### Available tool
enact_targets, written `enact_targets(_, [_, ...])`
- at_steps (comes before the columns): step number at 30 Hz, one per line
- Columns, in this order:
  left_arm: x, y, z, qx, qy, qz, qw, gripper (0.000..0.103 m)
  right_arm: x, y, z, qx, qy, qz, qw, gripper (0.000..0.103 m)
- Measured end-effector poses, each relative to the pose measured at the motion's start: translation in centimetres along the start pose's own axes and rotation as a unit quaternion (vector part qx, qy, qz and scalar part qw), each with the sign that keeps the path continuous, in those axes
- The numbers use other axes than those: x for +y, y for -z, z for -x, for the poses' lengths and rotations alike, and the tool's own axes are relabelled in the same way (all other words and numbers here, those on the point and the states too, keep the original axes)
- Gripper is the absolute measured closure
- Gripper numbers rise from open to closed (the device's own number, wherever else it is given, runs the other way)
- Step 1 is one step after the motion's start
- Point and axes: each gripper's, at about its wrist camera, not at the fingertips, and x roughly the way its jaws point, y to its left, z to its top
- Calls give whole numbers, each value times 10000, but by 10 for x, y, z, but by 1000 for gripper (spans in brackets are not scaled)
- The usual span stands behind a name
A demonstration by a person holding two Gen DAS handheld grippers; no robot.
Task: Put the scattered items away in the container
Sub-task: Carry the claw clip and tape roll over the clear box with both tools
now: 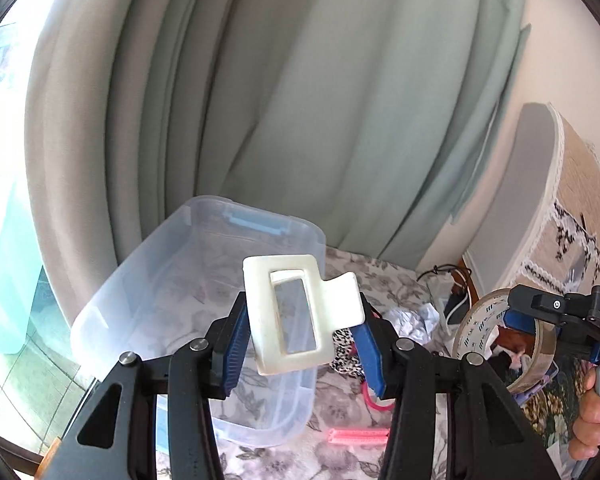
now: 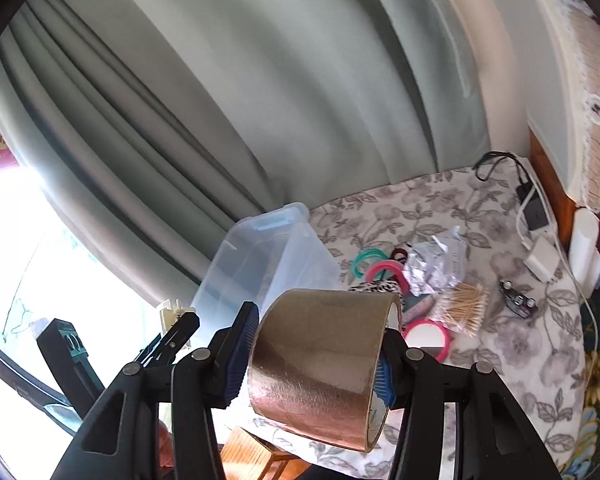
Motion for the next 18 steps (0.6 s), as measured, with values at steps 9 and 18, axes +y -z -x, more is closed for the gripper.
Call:
enact_targets(9, [63, -3, -5, -22, -444, 434, 9981, 53, 83, -19, -66, 308, -531, 740, 9954, 49])
enact_targets(18, [101, 2, -27, 224, -568, 605, 9963, 53, 104, -5, -143, 866, -546, 935, 9903, 49])
